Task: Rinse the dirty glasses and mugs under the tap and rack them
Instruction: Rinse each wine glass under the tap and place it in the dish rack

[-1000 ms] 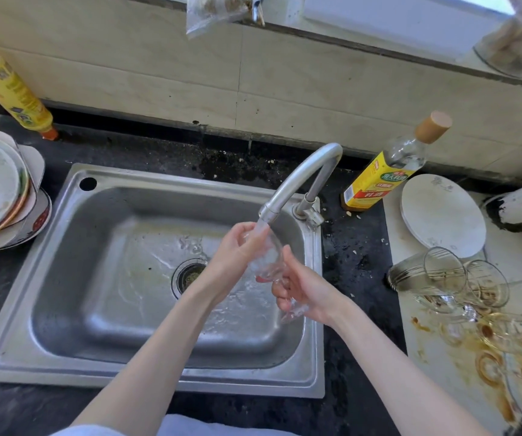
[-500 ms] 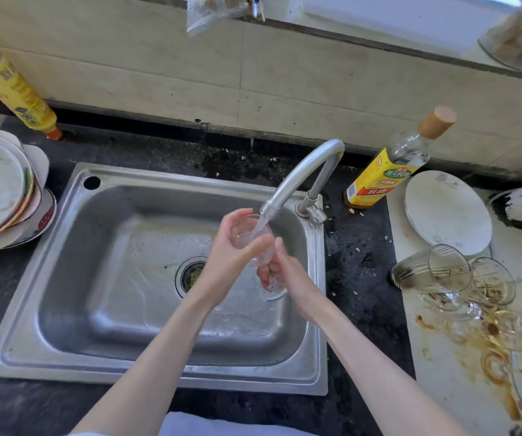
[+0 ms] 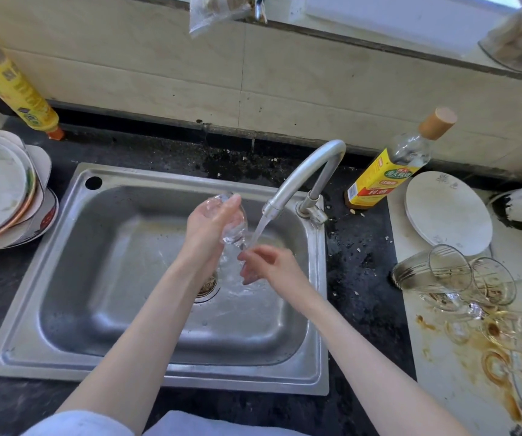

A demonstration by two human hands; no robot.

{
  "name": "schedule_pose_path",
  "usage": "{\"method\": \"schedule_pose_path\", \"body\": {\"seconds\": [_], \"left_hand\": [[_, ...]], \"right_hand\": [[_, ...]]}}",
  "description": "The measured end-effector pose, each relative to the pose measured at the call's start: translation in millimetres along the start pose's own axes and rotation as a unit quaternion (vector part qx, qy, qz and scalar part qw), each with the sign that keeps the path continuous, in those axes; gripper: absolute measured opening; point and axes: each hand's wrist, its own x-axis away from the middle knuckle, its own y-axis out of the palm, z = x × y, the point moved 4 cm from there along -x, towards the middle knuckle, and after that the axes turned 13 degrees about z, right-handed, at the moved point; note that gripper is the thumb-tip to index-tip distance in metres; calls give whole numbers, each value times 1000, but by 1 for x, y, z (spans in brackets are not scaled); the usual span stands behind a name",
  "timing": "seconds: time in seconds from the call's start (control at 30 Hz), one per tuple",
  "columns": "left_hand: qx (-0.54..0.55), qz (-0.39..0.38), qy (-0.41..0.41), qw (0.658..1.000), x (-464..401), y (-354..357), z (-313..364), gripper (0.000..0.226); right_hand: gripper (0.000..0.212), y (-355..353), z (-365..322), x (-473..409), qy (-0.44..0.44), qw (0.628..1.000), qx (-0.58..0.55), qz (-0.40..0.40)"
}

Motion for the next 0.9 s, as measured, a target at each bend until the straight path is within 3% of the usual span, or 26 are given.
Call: {"method": "schedule_pose_path", "body": {"seconds": [0.07,0.17,0.3,0.37,0.47,0.6,0.73,0.9], "left_hand": [[39,38,-77,996,-6,-8,-4,30],[153,74,-228,959,-17,-20,-23,41],[267,95,-382,879,-7,-20,-56,60],[245,115,-428,862,2,-20,-64,68],[194,127,-442,866,10,-20,-71,63],[185,130,-446,866,12,-16,-79,64],[199,146,-424,872,4,-23,-88,73],[114,148,-287,940,-4,-19,-76,76]], "right_hand": [[24,-3,-1,0,79,988,-132,-24],[27,-9,-4,-2,135,956,-256,-42],[23,-5,-8,-3,159,946,-275,-62],[22,-5,-7,-3,165,942,-286,-55],[19,-7,-7,-4,155,939,-304,-30],[19,-8,-4,-3,128,960,-248,-27],[17,-5,3,4,191,954,-218,-81],[39,-8,7,2,233,944,-216,-91]]}}
